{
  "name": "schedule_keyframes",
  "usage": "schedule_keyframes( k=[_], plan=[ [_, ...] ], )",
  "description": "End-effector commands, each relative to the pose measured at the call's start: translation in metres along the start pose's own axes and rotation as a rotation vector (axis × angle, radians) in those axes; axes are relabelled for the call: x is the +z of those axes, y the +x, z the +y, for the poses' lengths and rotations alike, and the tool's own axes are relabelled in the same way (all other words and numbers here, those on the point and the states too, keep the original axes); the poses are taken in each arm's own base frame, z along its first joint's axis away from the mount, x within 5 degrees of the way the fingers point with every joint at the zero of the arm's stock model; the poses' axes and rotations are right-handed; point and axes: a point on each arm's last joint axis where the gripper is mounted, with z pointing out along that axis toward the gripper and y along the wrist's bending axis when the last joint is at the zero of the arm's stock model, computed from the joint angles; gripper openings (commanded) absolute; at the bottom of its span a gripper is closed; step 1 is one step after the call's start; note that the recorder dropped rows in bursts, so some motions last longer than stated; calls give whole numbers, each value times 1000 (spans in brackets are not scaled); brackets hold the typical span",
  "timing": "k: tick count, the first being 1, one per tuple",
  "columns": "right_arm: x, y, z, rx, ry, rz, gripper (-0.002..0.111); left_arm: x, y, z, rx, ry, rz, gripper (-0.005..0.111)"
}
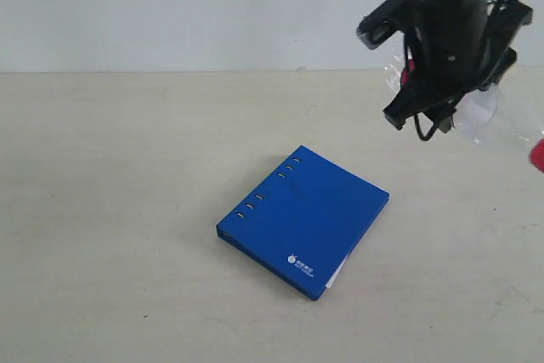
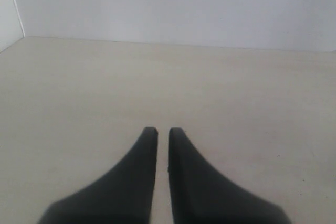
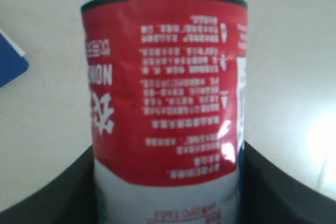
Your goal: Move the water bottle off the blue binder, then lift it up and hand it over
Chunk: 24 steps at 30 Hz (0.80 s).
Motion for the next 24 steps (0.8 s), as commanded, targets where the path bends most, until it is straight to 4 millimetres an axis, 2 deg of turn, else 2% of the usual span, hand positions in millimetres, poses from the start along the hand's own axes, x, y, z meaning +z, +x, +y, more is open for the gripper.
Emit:
schedule_keyframes(
  k=[1, 4, 7, 8, 14, 20, 24],
  plan=[
    [22, 17, -46, 204, -312, 85, 0, 0, 1, 0, -3, 7, -4, 7],
    [31, 23, -62, 284, -531, 66, 0, 0, 1, 0, -3, 7, -4, 7],
    [30, 23, -74, 369, -766, -18, 0, 0, 1, 0, -3, 7, -4, 7],
    [29, 23, -84, 443, -885, -79, 0, 0, 1, 0, -3, 7, -4, 7],
    [27, 23, -101, 558, -1099, -222, 0, 0, 1, 0, -3, 7, -4, 7],
    [21, 14, -102, 744, -1427, -510, 0, 0, 1, 0, -3, 7, -4, 7],
    [32, 12, -101, 892, -1461, -676, 0, 0, 1, 0, -3, 7, -4, 7]
  ],
)
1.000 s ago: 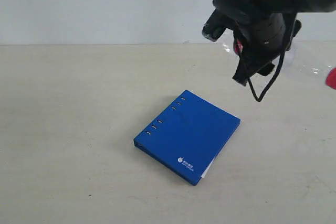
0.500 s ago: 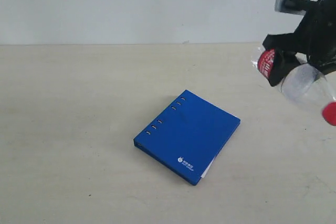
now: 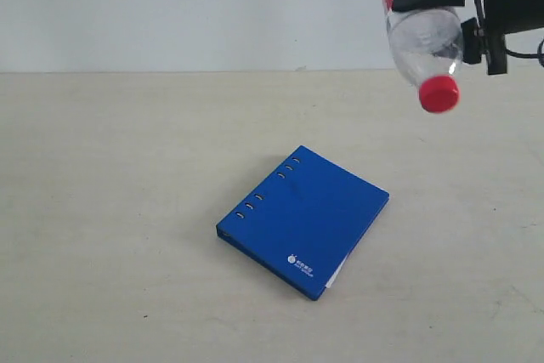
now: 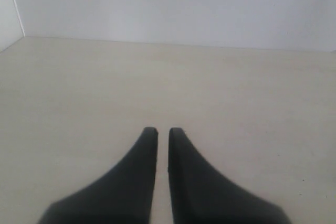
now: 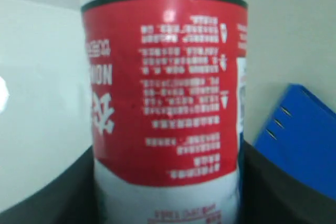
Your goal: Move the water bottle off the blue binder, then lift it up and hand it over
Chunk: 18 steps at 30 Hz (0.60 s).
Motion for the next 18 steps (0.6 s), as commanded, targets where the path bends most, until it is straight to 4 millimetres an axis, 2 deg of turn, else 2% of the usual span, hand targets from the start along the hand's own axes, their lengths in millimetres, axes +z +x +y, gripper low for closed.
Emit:
schedule_keyframes(
  k=[1, 3, 6, 8, 13, 18],
  plan=[
    [-2, -7, -5, -33, -76, -213, 0, 0, 1, 0, -3, 7, -4, 7],
    [-1, -5, -14, -120, 33, -189, 0, 0, 1, 0, -3, 7, -4, 7],
    [-7, -3, -26, -158, 260, -133, 0, 0, 1, 0, -3, 7, -4, 7],
    [-11, -4, -27, -197, 418, -67, 0, 0, 1, 0, -3, 7, -4, 7],
    [-16, -5, 6, -407, 815, 104, 0, 0, 1, 0, -3, 7, -4, 7],
    [13, 10, 46, -751, 1167, 327, 0, 0, 1, 0, -3, 7, -4, 7]
  ],
)
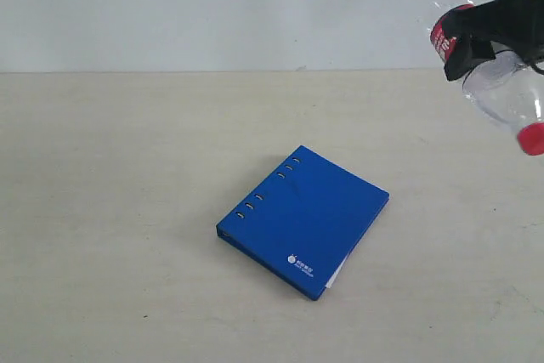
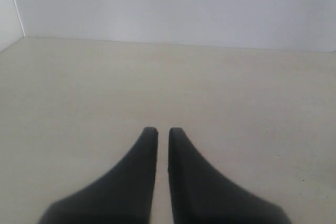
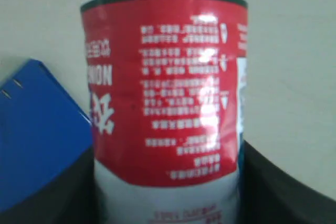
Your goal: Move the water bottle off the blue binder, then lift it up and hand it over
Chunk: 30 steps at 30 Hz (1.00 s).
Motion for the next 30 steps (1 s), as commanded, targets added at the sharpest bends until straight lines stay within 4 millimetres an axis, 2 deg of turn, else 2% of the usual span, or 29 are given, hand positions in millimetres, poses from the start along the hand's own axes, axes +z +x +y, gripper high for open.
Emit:
schedule_keyframes(
  k=[1, 5, 7, 9, 13, 17, 20, 23, 25, 27, 30],
  plan=[
    [-18, -7, 43, -340, 326, 104, 0, 0, 1, 0, -3, 7, -4, 7],
    [-23, -5, 82, -618, 579, 188, 0, 0, 1, 0, -3, 7, -4, 7],
    [-21, -6, 97, -732, 631, 189, 0, 0, 1, 0, -3, 7, -4, 7],
    [-19, -4, 111, -793, 604, 190, 0, 0, 1, 0, -3, 7, -4, 7],
    [0, 1, 132, -870, 548, 227, 0, 0, 1, 0, -3, 7, -4, 7],
    [21, 7, 135, -915, 498, 295, 0, 0, 1, 0, -3, 7, -4, 7],
    [28, 14, 131, -1003, 503, 355, 0, 0, 1, 0, -3, 7, -4, 7],
    [32, 17, 120, -1040, 649, 383, 0, 0, 1, 0, -3, 7, -4, 7],
    [31, 14, 113, -996, 771, 349, 0, 0, 1, 0, -3, 7, -4, 7],
    [32, 14, 110, -988, 813, 339, 0, 0, 1, 0, -3, 7, -4, 7],
    [40, 26, 116, -1042, 634, 425, 0, 0, 1, 0, -3, 7, -4, 7]
  ],
)
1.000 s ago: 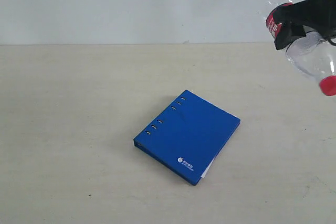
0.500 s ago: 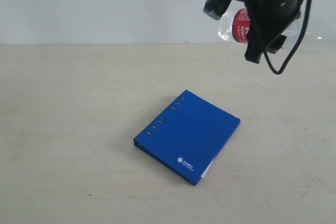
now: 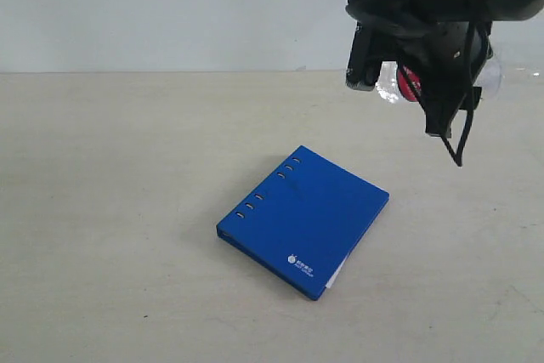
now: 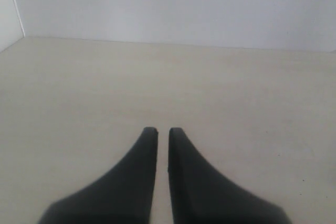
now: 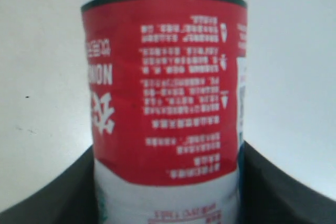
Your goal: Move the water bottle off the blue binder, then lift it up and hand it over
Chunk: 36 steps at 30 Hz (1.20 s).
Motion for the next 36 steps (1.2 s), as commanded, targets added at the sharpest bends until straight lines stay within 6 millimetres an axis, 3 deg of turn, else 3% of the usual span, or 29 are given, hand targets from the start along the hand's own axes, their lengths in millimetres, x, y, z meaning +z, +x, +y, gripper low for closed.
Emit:
schedule_keyframes(
  k=[1, 5, 8, 14, 36],
  plan=[
    [2, -1, 12, -71, -132, -28, 0, 0, 1, 0, -3, 7, -4, 7],
    [11, 0, 8, 16, -87, 11, 0, 0, 1, 0, -3, 7, -4, 7],
    [18, 4, 13, -39, -187, 6, 0, 0, 1, 0, -3, 7, -4, 7],
    [34, 16, 9, -13, -140, 74, 0, 0, 1, 0, -3, 7, -4, 7],
    [35, 16, 11, -64, -167, 66, 0, 0, 1, 0, -3, 7, -4, 7]
  ],
)
